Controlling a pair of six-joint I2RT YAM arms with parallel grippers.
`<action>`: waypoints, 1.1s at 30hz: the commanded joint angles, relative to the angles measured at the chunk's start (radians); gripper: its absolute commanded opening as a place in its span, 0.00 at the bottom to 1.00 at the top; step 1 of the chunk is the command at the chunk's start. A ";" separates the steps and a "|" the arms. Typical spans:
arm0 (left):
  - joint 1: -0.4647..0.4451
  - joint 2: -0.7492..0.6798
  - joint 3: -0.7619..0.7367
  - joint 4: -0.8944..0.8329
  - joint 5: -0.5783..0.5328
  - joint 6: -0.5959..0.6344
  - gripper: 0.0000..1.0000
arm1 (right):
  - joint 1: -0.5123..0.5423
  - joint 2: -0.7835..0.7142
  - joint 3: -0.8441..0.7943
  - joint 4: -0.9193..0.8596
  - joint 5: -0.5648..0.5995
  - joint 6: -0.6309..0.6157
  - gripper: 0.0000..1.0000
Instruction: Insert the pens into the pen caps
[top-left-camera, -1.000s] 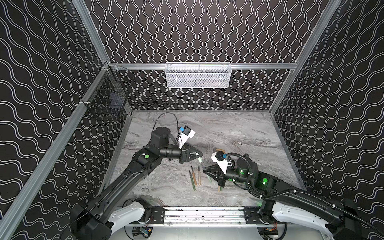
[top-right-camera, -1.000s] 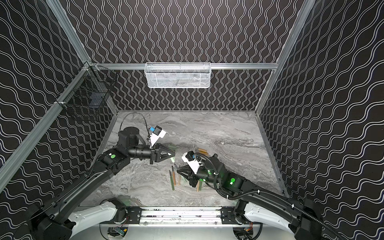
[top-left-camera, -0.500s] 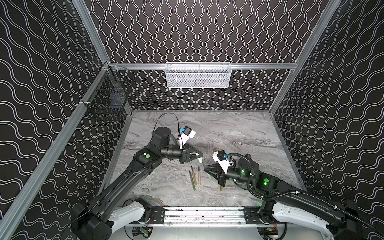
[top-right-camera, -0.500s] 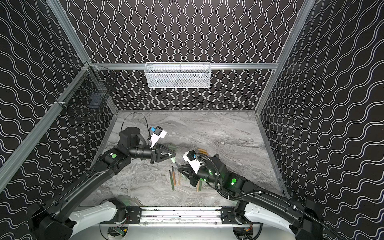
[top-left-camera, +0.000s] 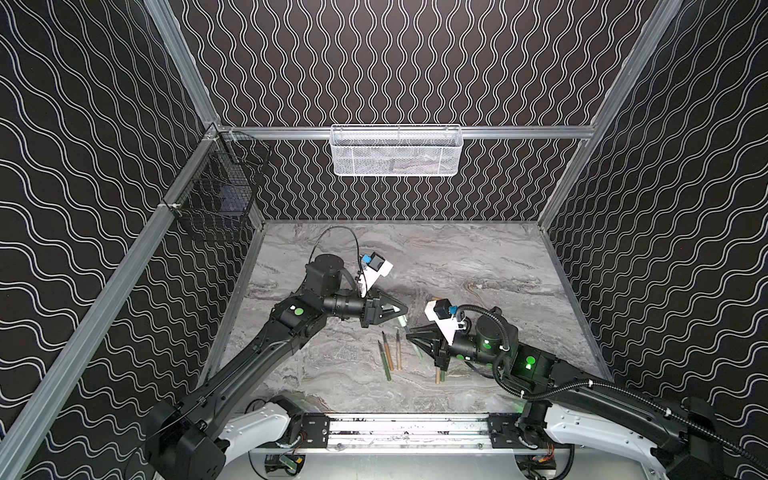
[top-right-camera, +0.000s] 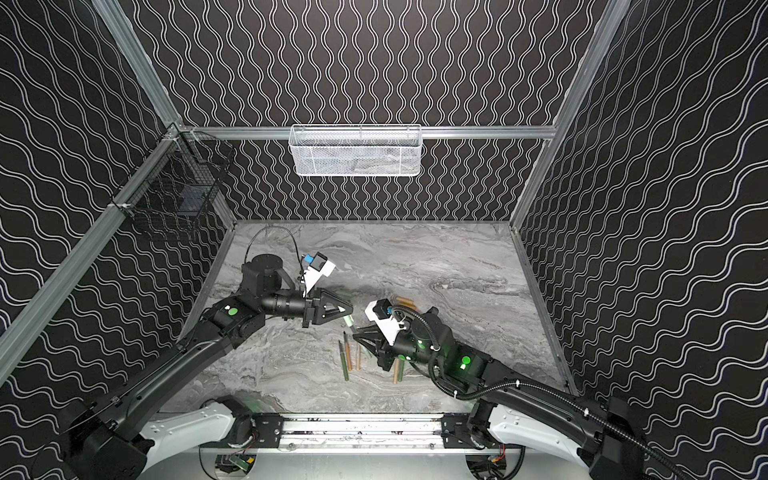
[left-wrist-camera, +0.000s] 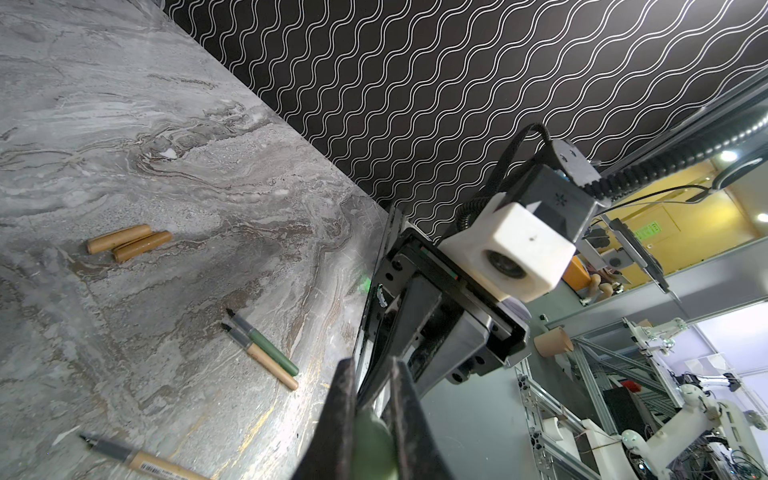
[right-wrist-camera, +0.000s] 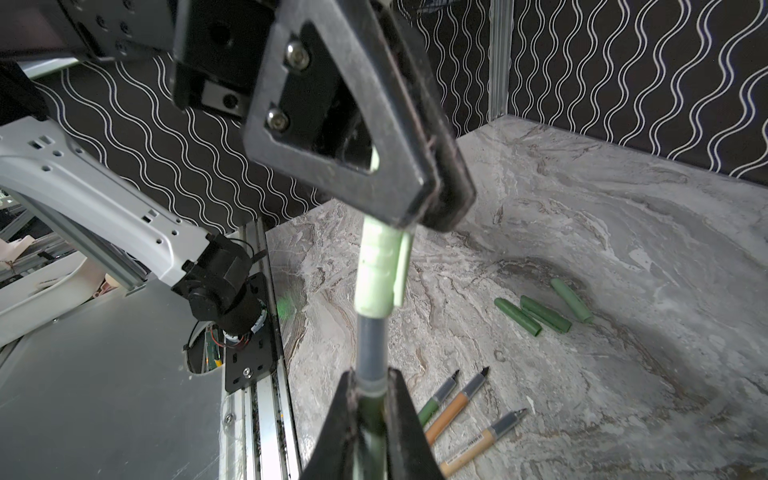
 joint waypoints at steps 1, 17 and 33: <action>0.000 0.006 -0.001 0.039 0.009 -0.002 0.00 | 0.001 0.002 0.004 0.084 0.014 -0.011 0.09; 0.000 0.015 0.013 0.020 0.009 0.008 0.00 | 0.001 0.068 0.044 0.236 0.085 -0.056 0.08; 0.001 -0.030 0.087 0.068 -0.001 -0.021 0.99 | -0.001 0.075 0.044 0.257 0.146 -0.005 0.08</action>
